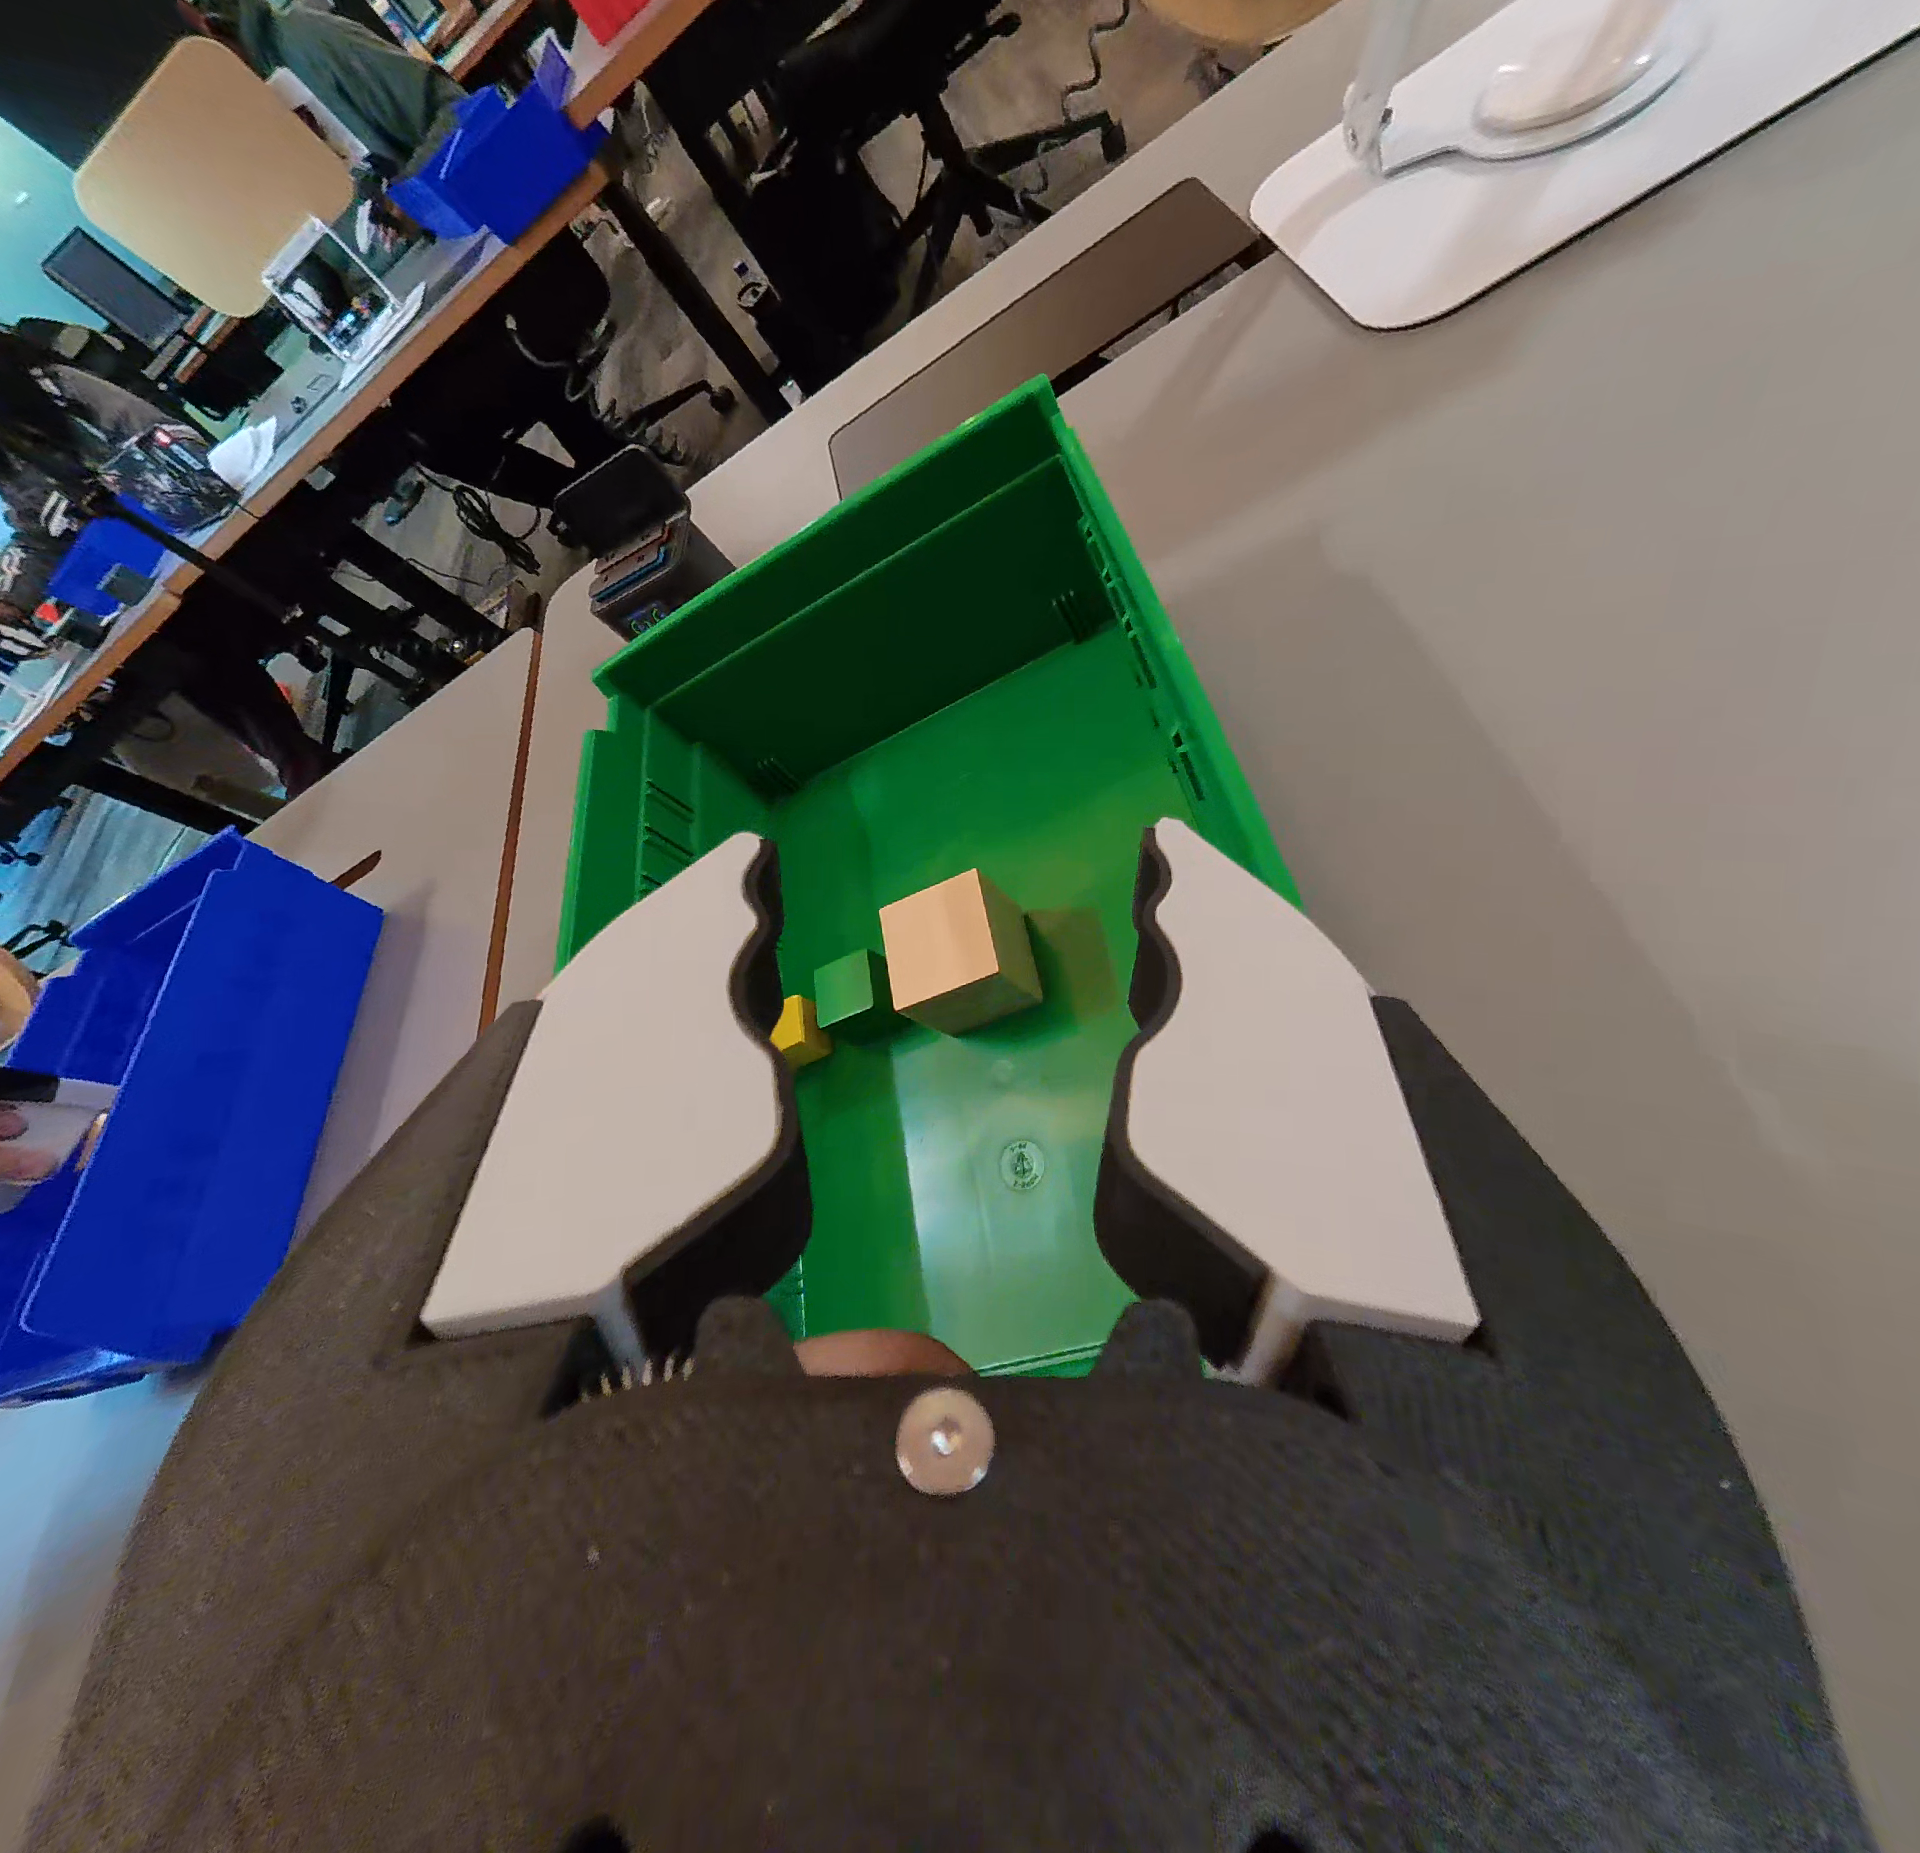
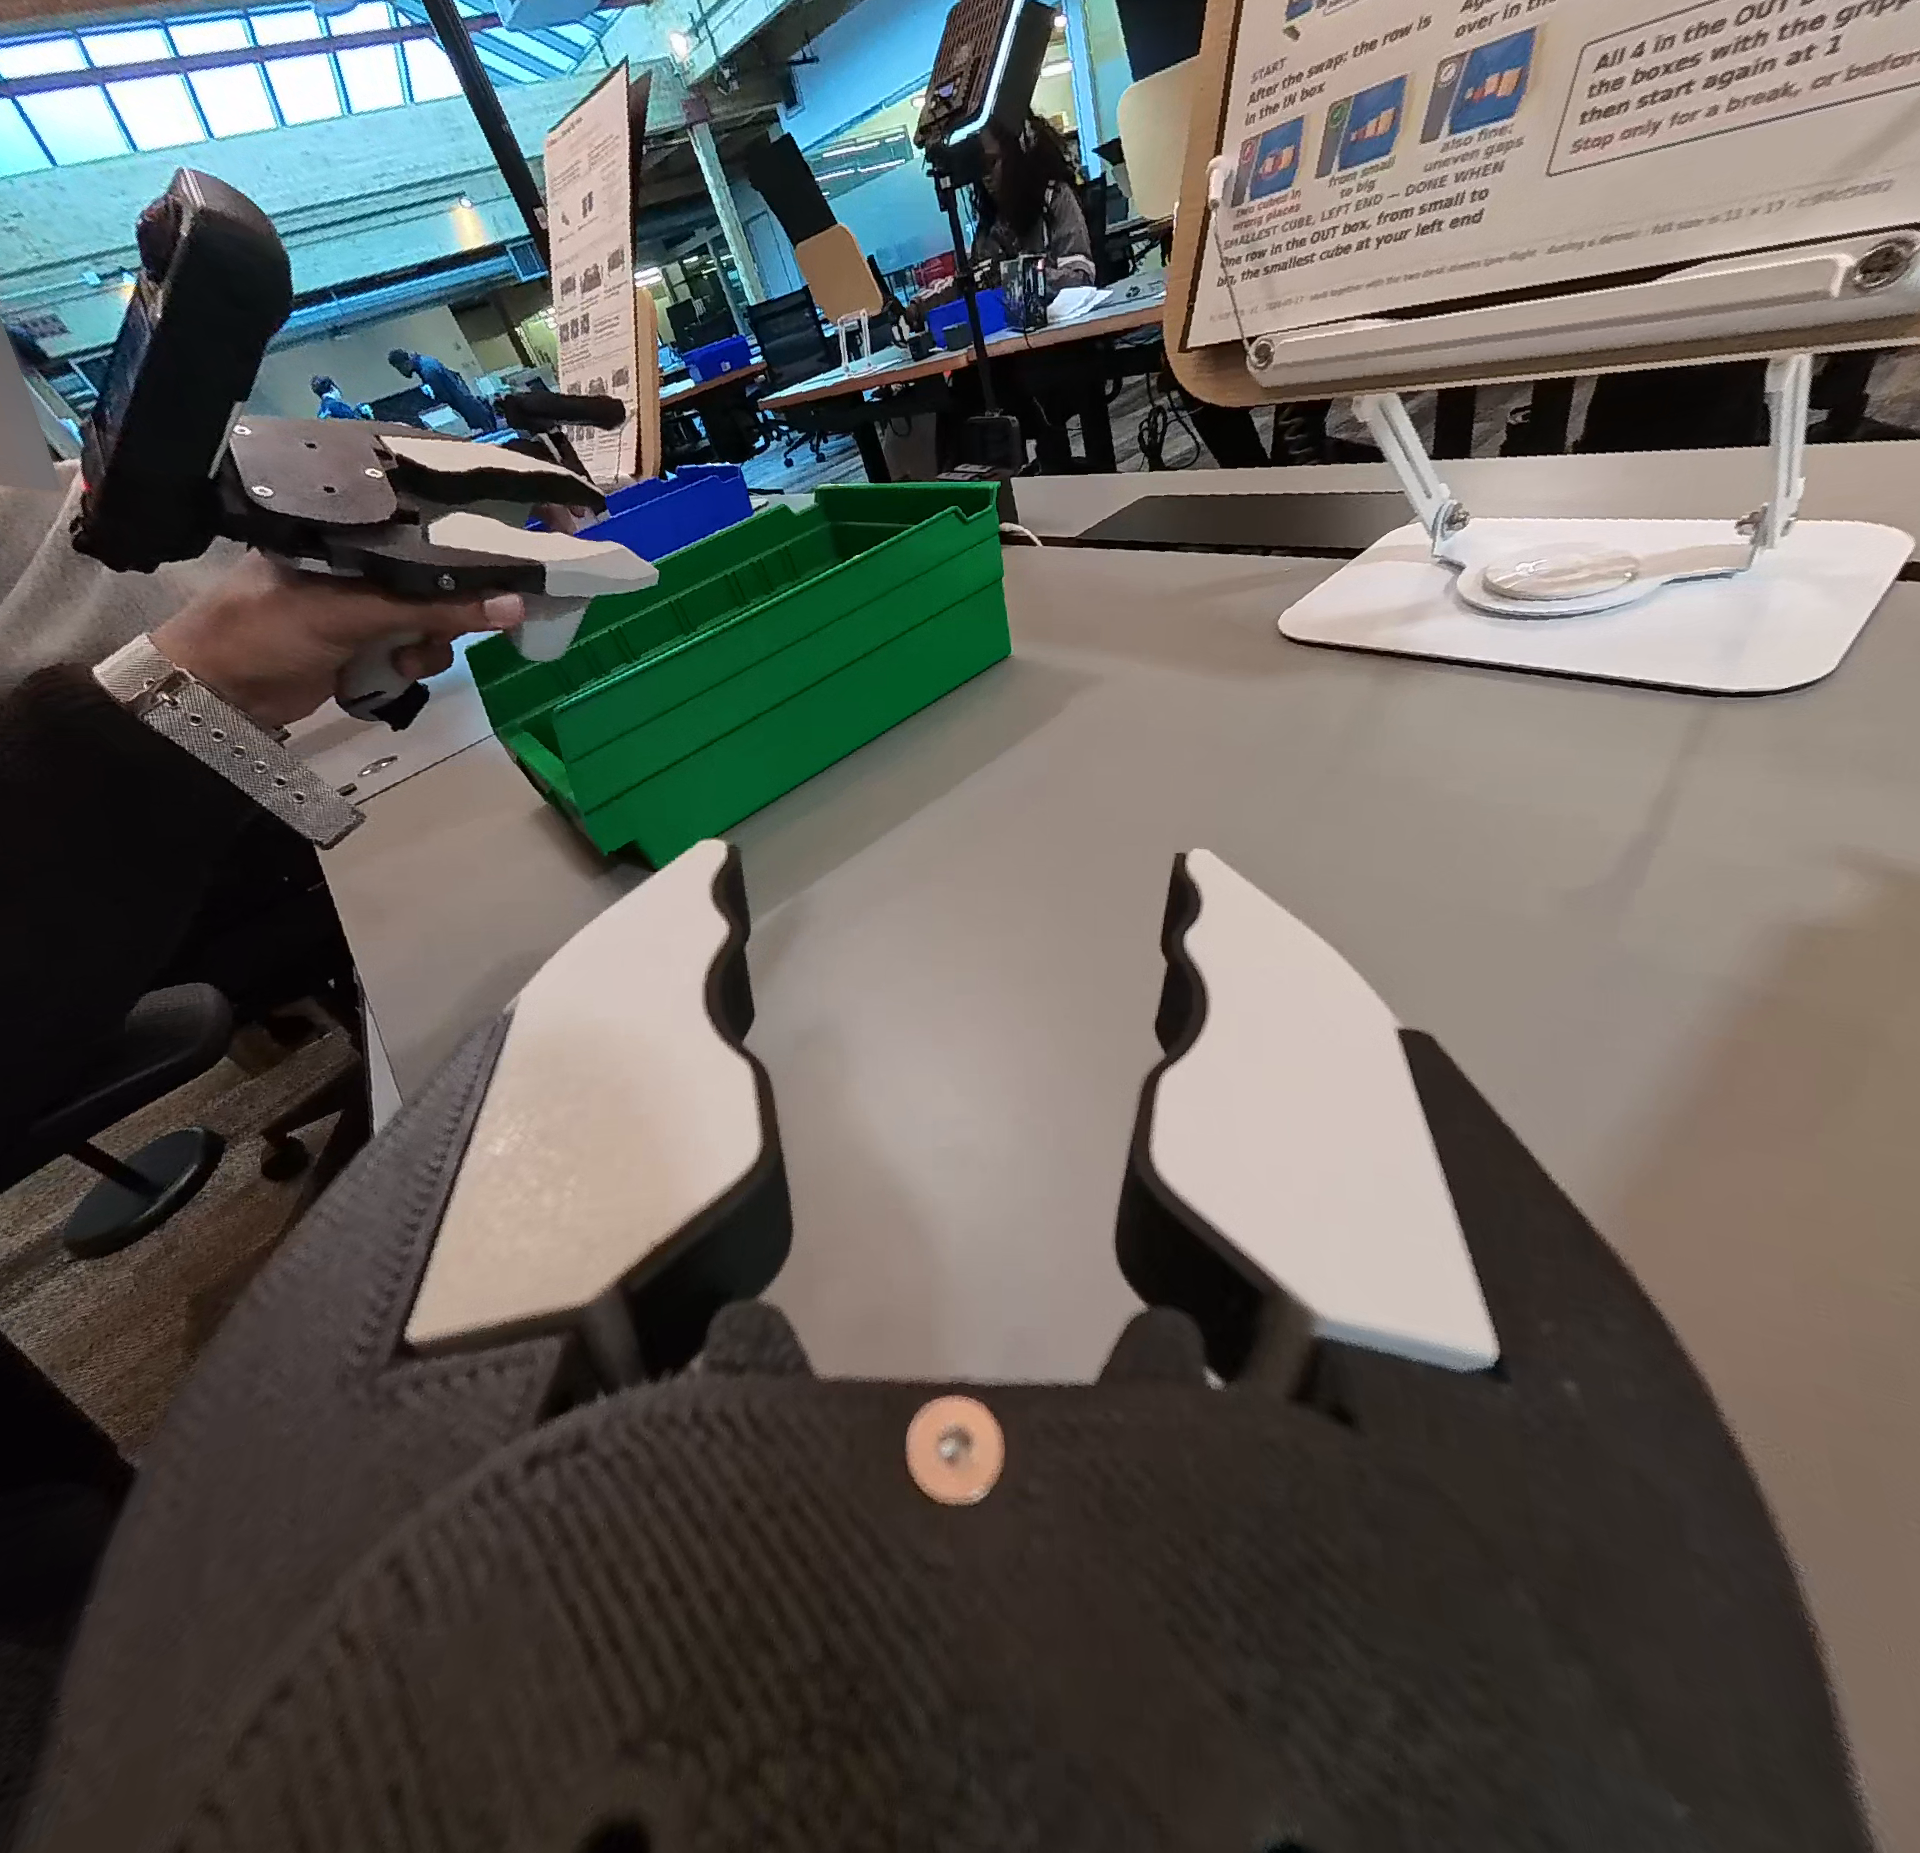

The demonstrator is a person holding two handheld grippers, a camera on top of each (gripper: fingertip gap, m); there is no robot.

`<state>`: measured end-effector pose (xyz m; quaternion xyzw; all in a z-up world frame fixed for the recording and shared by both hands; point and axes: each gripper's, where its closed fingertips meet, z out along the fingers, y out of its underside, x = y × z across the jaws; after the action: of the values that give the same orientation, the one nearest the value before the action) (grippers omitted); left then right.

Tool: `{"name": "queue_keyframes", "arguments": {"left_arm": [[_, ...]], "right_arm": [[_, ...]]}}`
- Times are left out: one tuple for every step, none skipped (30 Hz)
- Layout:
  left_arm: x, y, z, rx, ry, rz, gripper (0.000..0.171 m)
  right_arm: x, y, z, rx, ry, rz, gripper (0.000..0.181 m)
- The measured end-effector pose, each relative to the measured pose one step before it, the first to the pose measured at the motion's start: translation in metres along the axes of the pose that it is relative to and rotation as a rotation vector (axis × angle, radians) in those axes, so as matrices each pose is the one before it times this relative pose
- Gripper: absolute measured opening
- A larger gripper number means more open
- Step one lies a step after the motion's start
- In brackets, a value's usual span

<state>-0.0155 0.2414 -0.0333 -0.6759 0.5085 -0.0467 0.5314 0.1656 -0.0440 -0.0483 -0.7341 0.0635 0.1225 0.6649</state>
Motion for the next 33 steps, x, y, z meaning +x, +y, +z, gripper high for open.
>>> {"name": "queue_keyframes", "arguments": {"left_arm": [[-0.00011,0.00036,0.00008,-0.00153,-0.0014,0.0015,0.066],[-0.00005,0.00044,0.00014,-0.00251,-0.0019,-0.0005,0.066],[-0.00142,0.0009,0.00024,-0.00526,-0.0109,-0.0068,0.065],[-0.00133,0.00074,0.00014,-0.00323,-0.0096,-0.0108,0.064],[-0.00036,0.00036,0.00024,0.00054,-0.0033,-0.0134,0.062],[-0.00052,0.00039,0.00016,0.0005,-0.0023,-0.0182,0.062],[-0.00067,0.00029,0.0002,0.00121,-0.0005,-0.0228,0.063],[-0.00028,0.00004,0.00002,0.00365,0.0057,-0.0256,0.063],[-0.00002,0.00001,0.00014,0.00396,0.0105,-0.0286,0.063],[-0.00075,0.00035,0.00024,0.00202,0.0109,-0.0315,0.064],[-0.00114,0.00067,0.00041,0.00088,0.0117,-0.0326,0.065],[-0.00132,0.00095,0.00068,0.00065,0.0143,-0.0348,0.065],[-0.00068,0.00151,0.00091,-0.00031,0.0217,-0.0382,0.065],[0.00074,0.00198,0.00163,0.00016,0.0335,-0.0437,0.065],[0.00204,0.00262,0.00225,-0.00052,0.0419,-0.0513,0.066],[0.00181,0.00389,0.00311,-0.00901,0.0388,-0.0529,0.065],[0.00061,0.00494,0.00391,-0.01837,0.0284,-0.0421,0.065],[-0.00062,0.00526,0.00431,-0.02438,0.0153,-0.0241,0.066],[-0.00228,0.00548,0.00433,-0.03185,-0.0016,-0.0053,0.067],[-0.00289,0.00495,0.00432,-0.03612,-0.0116,0.0075,0.067],[-0.00286,0.00401,0.00415,-0.03805,-0.0157,0.008,0.068],[-0.00172,0.0028,0.00382,-0.03724,-0.0074,0.0069,0.067],[-0.00072,0.00121,0.00403,-0.03158,0.0,-0.0007,0.067],[-0.00024,0.00056,0.00421,-0.02817,0.0055,-0.0093,0.067],[-0.00016,0.00096,0.00479,-0.03024,0.0087,-0.0143,0.066],[-0.00063,0.00213,0.00525,-0.03576,0.0094,-0.0133,0.066],[-0.0021,0.00275,0.00592,-0.03951,0.0031,-0.0127,0.066],[-0.00396,0.00295,0.00641,-0.04198,-0.0066,-0.0168,0.066],[-0.00678,0.00136,0.00638,-0.03127,-0.026,-0.0197,0.066],[-0.0074,-0.00062,0.00568,-0.01302,-0.0317,-0.0156,0.067],[-0.00615,-0.00089,0.00482,-0.00545,-0.0239,-0.0134,0.066],[-0.00381,0.00011,0.0044,-0.00636,-0.0078,-0.0134,0.067],[-0.00129,0.00146,0.00392,-0.00956,0.0087,-0.0122,0.066]], "right_arm": [[0.00001,0.0003,0.00012,-0.0012,-0.0004,0.0015,0.078],[-0.00002,0.0,-0.00012,-0.0001,-0.0003,0.0009,0.078],[0.00011,-0.00019,-0.00028,0.0006,-0.0001,0.0003,0.078],[0.00016,-0.0002,-0.00026,0.0008,0.001,0.0002,0.078],[0.00032,-0.00028,-0.0003,0.0016,0.0023,0.0003,0.078],[0.00072,-0.00083,-0.00058,0.0037,0.005,-0.0004,0.076],[0.00078,-0.00124,-0.00074,0.0058,0.0062,-0.0015,0.075],[0.00067,-0.0011,-0.00074,0.0057,0.0035,-0.0012,0.075],[0.00047,-0.00067,-0.0005,0.0034,0.0018,0.0008,0.075],[0.00047,-0.00013,-0.00021,0.0005,0.0001,0.0032,0.075],[0.0004,0.00044,0.00017,-0.0015,-0.0012,0.0051,0.075],[0.00011,0.00072,0.0003,-0.0027,-0.0019,0.0058,0.075],[-0.00017,0.00064,0.00042,-0.0025,-0.0028,0.005,0.075],[-0.00052,0.0003,0.00033,-0.0011,-0.0031,0.0028,0.075],[-0.00079,-0.00013,0.00008,0.0009,-0.0034,0.0005,0.073],[-0.00079,-0.00058,-0.00005,0.0033,-0.0024,-0.0003,0.072],[-0.00048,-0.00052,0.00012,0.003,-0.0015,0.0003,0.071],[-0.0002,-0.00007,0.0001,0.0012,-0.0009,0.0015,0.071],[-0.0002,0.00018,0.00019,-0.0002,-0.0015,0.0023,0.071],[0.00015,0.00044,0.00027,-0.0016,-0.0013,0.0028,0.071],[0.00028,0.0004,0.0001,-0.0012,-0.0002,0.0029,0.071],[0.00037,0.00012,0.00008,0.0001,0.0,0.0028,0.071],[0.00018,-0.00005,-0.00005,0.001,-0.0004,0.0028,0.071],[0.00017,-0.00001,-0.00007,0.0007,-0.0007,0.0024,0.071],[0.00015,0.00038,0.00006,-0.0017,-0.0013,0.0023,0.071],[-0.00019,0.00088,0.00018,-0.0054,-0.0042,0.0039,0.07],[-0.00043,0.00081,0.00031,-0.0048,-0.0062,0.0068,0.07],[-0.00055,0.00015,0.00017,0.0004,-0.0061,0.0097,0.07],[-0.00043,-0.00054,0.00005,0.0047,-0.0055,0.0109,0.07],[-0.00025,-0.00041,0.00012,0.0043,-0.0049,0.01,0.07],[-0.00007,-0.00009,0.00009,0.0011,-0.0038,0.0079,0.07],[0.0002,0.0001,-0.00011,-0.0005,-0.0015,0.0051,0.07],[0.00065,-0.00009,-0.00027,0.0,0.0017,0.0021,0.07]]}}
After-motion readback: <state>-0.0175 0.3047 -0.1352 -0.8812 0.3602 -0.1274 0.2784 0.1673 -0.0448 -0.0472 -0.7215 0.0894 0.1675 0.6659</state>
